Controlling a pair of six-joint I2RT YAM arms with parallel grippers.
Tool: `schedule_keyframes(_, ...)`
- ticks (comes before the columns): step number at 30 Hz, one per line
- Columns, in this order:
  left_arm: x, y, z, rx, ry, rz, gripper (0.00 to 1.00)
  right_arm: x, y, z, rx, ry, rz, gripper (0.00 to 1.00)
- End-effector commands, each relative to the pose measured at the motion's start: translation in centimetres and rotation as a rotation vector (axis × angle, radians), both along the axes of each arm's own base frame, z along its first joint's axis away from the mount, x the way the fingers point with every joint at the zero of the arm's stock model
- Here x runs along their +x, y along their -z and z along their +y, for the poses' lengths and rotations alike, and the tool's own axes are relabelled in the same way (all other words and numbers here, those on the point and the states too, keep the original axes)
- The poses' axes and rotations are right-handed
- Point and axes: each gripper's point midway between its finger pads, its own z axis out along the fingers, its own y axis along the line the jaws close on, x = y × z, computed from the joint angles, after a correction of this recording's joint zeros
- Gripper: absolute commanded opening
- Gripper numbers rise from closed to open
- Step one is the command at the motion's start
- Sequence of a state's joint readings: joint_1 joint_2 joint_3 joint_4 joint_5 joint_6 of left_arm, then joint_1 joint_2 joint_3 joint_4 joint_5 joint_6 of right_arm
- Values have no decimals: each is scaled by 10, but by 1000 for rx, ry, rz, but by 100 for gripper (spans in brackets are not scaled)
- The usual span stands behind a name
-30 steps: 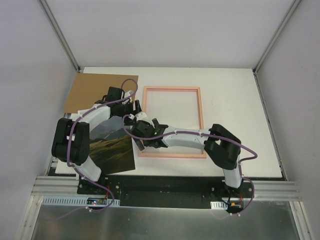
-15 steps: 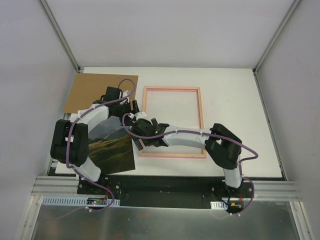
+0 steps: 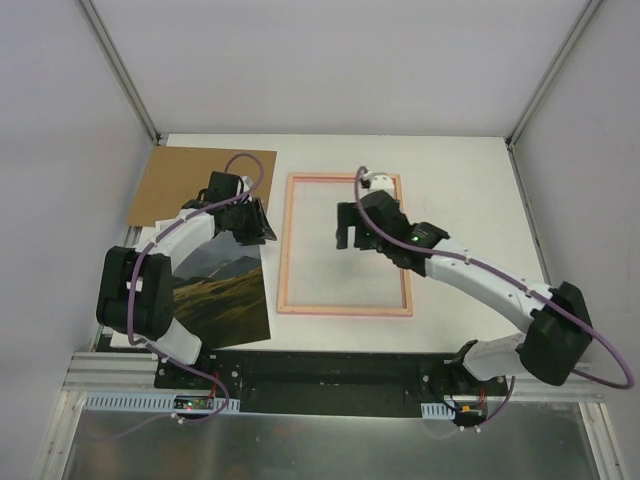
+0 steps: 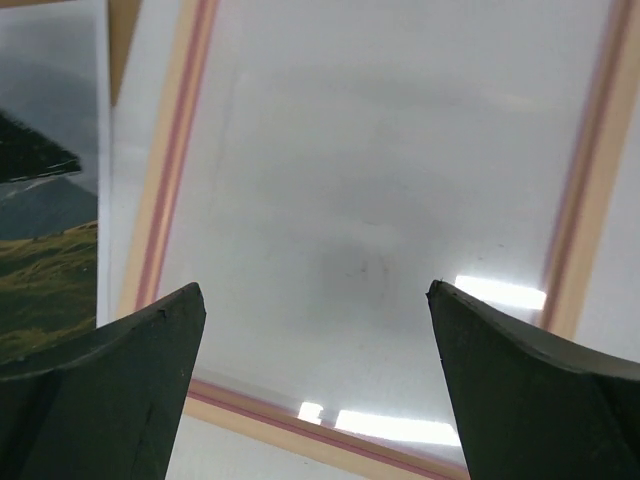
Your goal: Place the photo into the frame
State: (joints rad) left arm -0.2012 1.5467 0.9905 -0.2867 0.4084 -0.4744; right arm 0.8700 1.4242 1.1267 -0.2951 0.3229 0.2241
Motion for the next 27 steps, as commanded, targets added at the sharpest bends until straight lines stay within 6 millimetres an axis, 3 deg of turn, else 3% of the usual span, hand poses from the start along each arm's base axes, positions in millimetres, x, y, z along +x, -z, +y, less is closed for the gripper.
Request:
schedule_keyframes(1, 23, 7, 13, 79, -122, -7, 34, 2, 1, -54, 64, 133, 30, 96)
schedule_keyframes(5, 41, 16, 14, 139, -174, -8, 24, -1, 4, -92, 90, 205, 37, 96)
schedule_keyframes(10, 70, 21, -3, 190, -162, -39, 19, -6, 4, -115, 102, 243, 36, 96)
schedule_keyframes(17, 113, 22, -13, 262, -163, -108, 20, -3, 16, -112, 97, 227, 71, 96)
schedule_keyframes(27, 181, 20, -28, 298, -85, -220, 30, 3, 21, -114, 83, 221, 85, 96)
